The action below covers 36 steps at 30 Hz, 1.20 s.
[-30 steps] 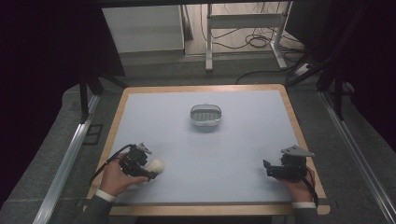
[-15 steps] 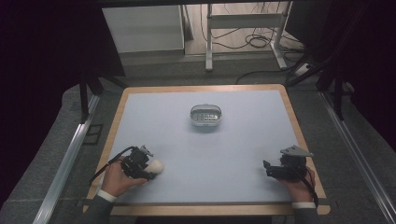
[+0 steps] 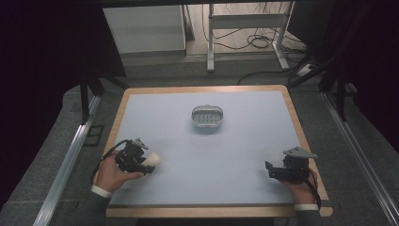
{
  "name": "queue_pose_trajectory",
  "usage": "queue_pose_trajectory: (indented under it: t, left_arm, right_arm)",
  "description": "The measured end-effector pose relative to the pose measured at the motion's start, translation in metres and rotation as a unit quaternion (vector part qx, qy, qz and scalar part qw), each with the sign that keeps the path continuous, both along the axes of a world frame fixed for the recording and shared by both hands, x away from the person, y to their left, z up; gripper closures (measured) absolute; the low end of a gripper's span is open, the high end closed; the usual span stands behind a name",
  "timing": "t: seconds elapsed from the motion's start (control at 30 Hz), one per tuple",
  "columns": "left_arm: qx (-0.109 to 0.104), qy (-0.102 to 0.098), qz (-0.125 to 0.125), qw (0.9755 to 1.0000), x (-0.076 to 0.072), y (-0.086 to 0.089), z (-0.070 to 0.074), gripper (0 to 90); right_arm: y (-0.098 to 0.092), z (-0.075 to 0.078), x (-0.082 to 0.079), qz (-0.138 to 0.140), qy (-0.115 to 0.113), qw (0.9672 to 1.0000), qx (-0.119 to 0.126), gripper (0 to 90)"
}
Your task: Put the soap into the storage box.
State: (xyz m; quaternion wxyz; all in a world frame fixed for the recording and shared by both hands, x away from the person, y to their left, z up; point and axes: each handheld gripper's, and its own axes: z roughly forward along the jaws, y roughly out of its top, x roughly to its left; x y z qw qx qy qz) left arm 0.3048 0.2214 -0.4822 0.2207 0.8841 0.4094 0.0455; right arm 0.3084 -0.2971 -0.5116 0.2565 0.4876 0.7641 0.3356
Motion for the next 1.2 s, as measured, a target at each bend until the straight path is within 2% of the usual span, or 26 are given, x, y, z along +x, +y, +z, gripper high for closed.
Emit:
queue_pose_trajectory:
  t: [0.17,0.63,0.87,1.2]
  left_arm:
    - [-0.001,-0.004,-0.002,1.0,0.005,-0.001,0.004,49.7]
    - [-0.006,0.0,0.0,1.0,0.017,0.001,0.008,49.8]
    - [-0.006,-0.011,0.001,0.9999,0.023,-0.003,0.015,49.7]
    - [-0.004,-0.016,-0.002,0.9999,0.031,-0.006,0.02,49.7]
  right_arm:
    - [-0.001,0.0,0.0,-0.001,0.0,1.0,0.001,6.3]
    - [-0.002,-0.002,0.001,-0.002,0.005,1.0,0.005,6.5]
    - [-0.003,-0.002,0.0,-0.003,0.005,1.0,0.003,6.4]
    - [-0.003,-0.003,0.001,-0.005,0.006,1.0,-0.002,6.5]
